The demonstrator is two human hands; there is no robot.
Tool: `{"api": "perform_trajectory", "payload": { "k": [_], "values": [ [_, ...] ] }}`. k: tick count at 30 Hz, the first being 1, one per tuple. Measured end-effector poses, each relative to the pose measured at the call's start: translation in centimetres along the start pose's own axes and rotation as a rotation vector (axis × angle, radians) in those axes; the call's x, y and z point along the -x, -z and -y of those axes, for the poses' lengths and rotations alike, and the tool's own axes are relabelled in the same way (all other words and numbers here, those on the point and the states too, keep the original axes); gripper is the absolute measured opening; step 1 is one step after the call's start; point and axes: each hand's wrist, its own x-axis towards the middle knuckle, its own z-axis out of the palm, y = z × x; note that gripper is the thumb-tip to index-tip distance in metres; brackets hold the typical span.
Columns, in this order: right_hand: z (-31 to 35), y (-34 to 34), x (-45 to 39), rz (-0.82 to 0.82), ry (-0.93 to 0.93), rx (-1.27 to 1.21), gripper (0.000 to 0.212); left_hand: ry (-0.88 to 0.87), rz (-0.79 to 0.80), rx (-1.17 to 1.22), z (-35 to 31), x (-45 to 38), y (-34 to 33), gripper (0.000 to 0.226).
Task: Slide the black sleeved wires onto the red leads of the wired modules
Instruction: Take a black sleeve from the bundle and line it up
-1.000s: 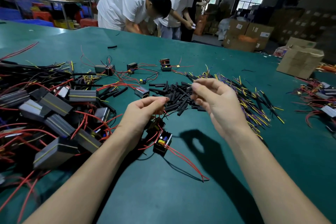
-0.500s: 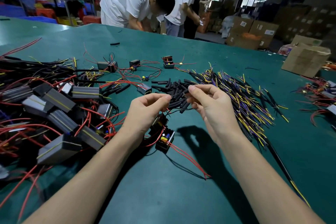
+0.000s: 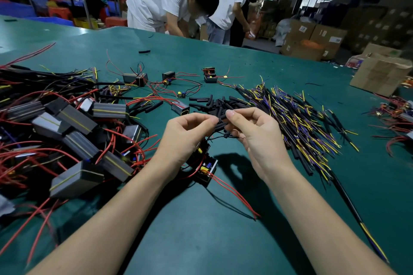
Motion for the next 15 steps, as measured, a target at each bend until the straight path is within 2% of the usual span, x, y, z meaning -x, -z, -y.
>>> {"api": "perform_trajectory", "payload": {
  "k": [3, 10, 15],
  "values": [
    [0.0, 0.06, 0.0, 0.022, -0.023, 0.004, 0.006, -0.018, 0.016, 0.017, -0.15, 0.04, -0.06, 0.007],
    [-0.05, 0.41, 0.12, 0.143, -0.151, 0.072, 0.002, -0.029, 0.015, -0.016, -0.22, 0.01, 0.26, 0.016],
    [-0.2, 0.41, -0.04, 0.079, -0.117, 0.09, 0.005, -0.095, 0.057, -0.224, -0.57, 0.03, 0.89, 0.024]
  ]
}}
